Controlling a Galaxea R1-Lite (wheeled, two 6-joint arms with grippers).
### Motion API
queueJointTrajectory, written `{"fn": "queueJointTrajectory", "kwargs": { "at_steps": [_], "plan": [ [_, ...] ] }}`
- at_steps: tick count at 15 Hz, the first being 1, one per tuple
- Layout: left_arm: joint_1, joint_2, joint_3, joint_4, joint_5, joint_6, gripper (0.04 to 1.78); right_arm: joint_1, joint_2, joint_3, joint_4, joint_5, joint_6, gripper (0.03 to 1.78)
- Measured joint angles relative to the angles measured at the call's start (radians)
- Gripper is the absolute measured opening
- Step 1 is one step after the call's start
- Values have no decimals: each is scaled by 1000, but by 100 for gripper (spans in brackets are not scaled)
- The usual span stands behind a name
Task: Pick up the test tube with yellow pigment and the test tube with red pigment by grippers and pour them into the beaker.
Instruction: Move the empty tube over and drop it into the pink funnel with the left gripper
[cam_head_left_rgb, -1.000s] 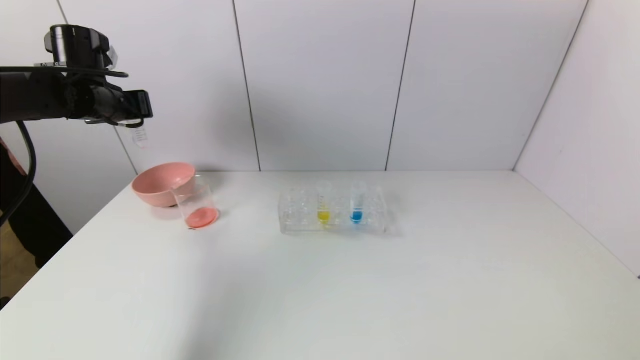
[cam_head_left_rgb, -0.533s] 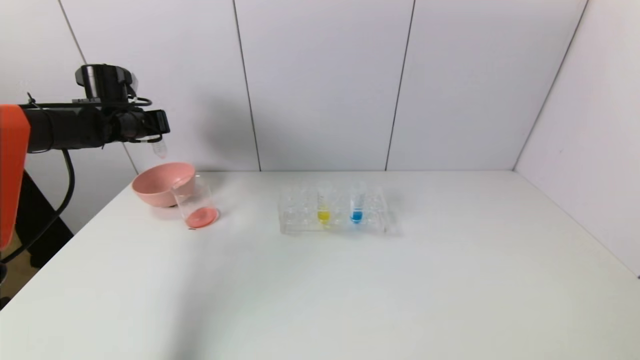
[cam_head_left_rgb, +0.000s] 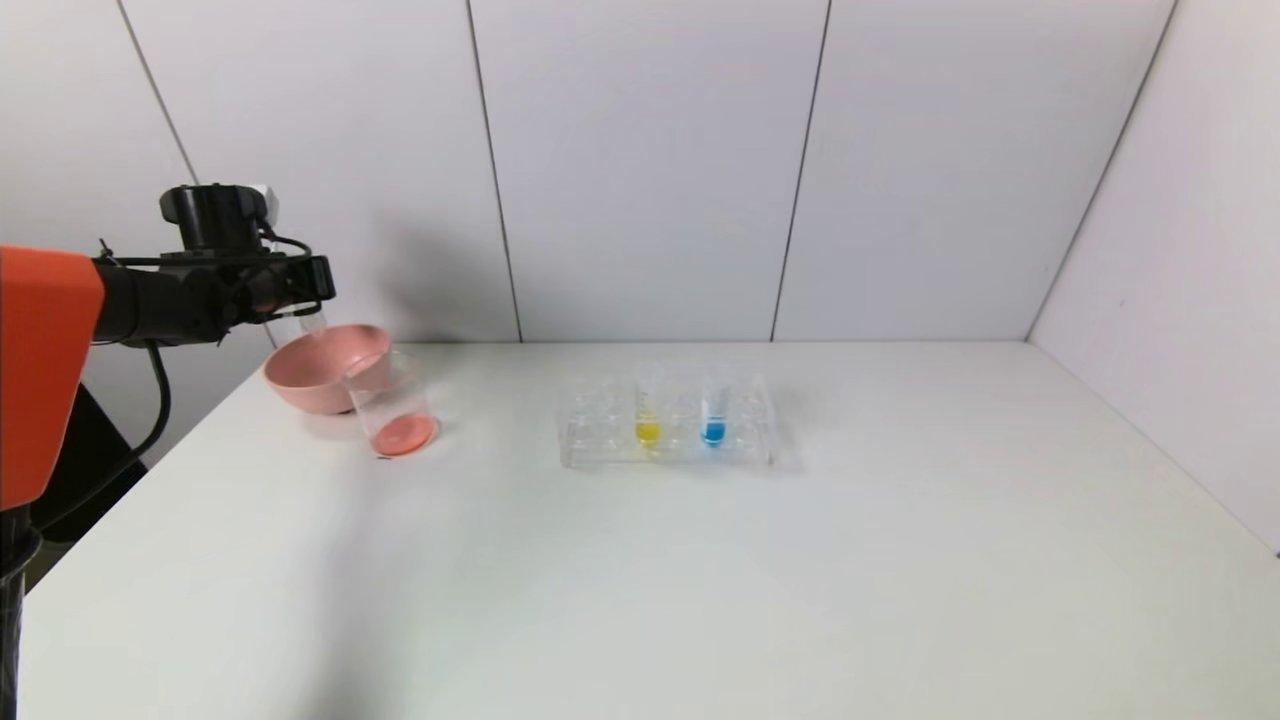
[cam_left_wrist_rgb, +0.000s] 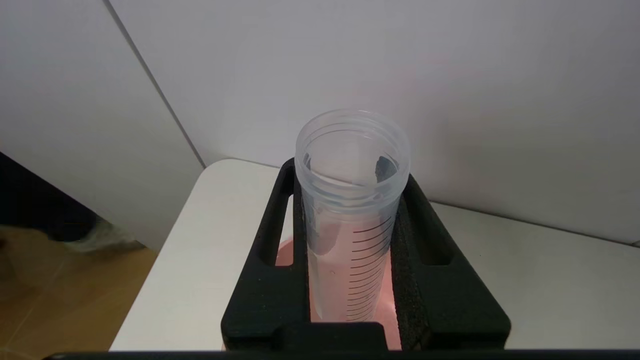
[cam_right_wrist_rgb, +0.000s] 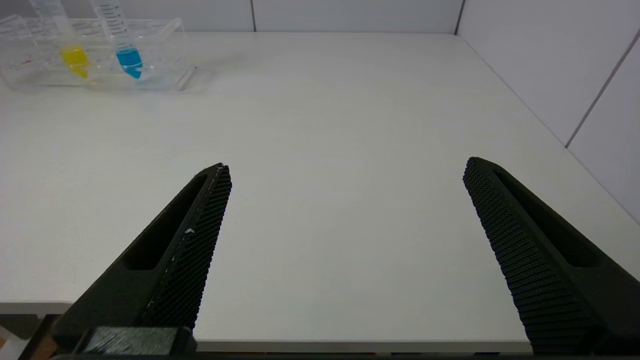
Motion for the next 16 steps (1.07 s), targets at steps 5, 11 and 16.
{"fn": "queueJointTrajectory", "kwargs": {
  "at_steps": [5,11,16],
  "plan": [
    [5,6,43,-2,1,14,47,0,0,0,0,0,0,170],
    [20,15,88,-96,-25,46,47,0,0,0,0,0,0,170],
    [21,15,84,-96,-30,47,47,0,0,0,0,0,0,170]
  ]
}}
